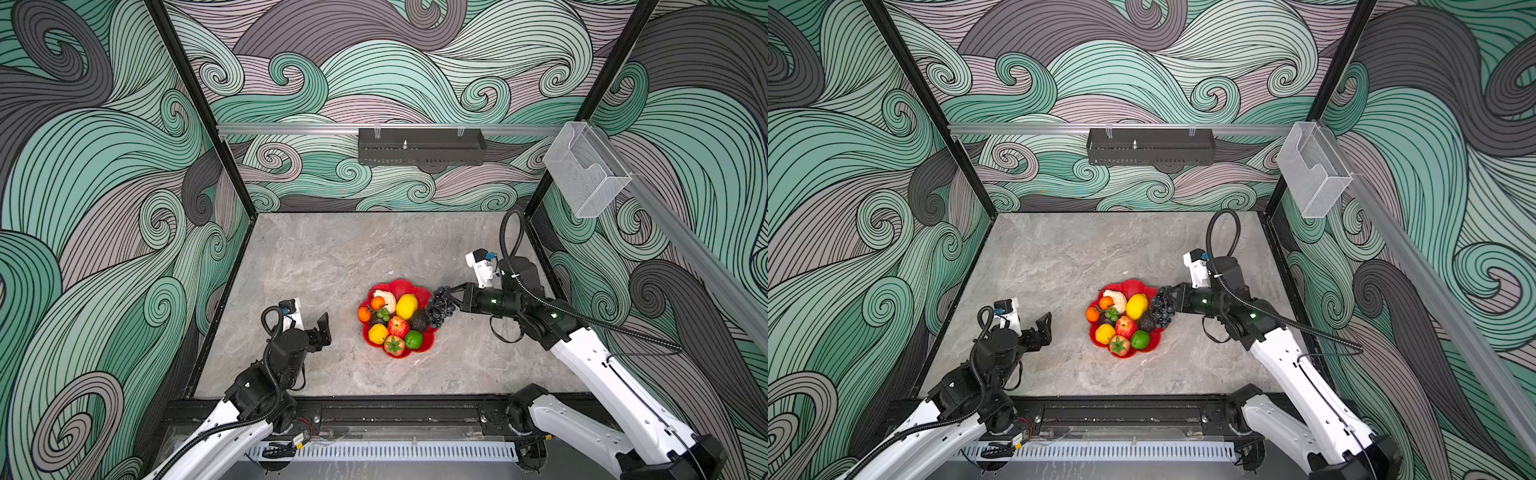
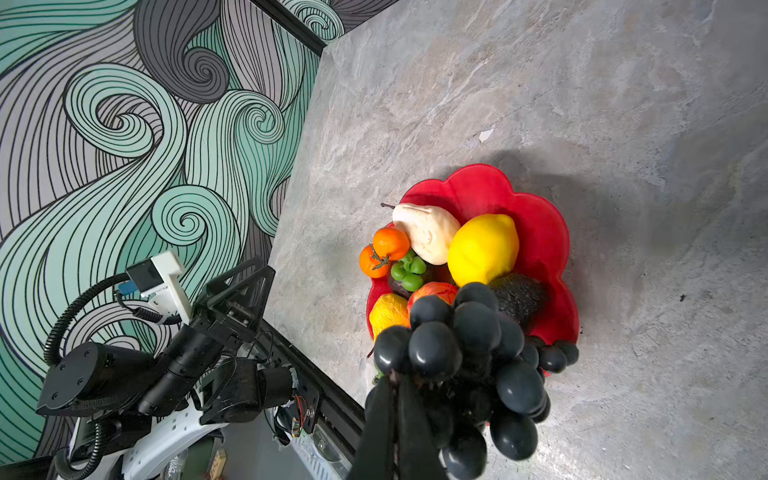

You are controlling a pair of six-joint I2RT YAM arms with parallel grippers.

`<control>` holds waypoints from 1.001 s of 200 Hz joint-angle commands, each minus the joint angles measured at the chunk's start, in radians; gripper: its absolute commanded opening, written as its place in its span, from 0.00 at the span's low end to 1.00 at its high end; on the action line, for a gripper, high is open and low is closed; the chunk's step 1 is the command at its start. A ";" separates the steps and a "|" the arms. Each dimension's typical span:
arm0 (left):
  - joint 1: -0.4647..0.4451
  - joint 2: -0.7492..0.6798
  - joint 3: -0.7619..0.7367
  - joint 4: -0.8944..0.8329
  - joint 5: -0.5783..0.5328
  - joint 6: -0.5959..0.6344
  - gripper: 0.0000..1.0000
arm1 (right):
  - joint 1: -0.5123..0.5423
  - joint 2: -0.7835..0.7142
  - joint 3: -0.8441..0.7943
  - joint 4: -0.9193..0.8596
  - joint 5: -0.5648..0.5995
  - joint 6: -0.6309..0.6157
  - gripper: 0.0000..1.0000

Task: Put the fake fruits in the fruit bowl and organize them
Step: 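Lower the grapes into the bowl beside the lemon with the right gripper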

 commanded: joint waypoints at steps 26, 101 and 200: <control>0.007 -0.002 0.021 0.010 0.001 0.006 0.95 | 0.018 0.050 0.011 0.023 0.077 -0.012 0.00; 0.007 -0.020 0.016 0.004 -0.001 0.006 0.95 | 0.018 0.224 0.108 0.042 0.175 -0.110 0.00; 0.008 -0.010 0.018 0.007 0.000 0.003 0.95 | 0.039 0.421 0.219 0.099 0.172 -0.209 0.00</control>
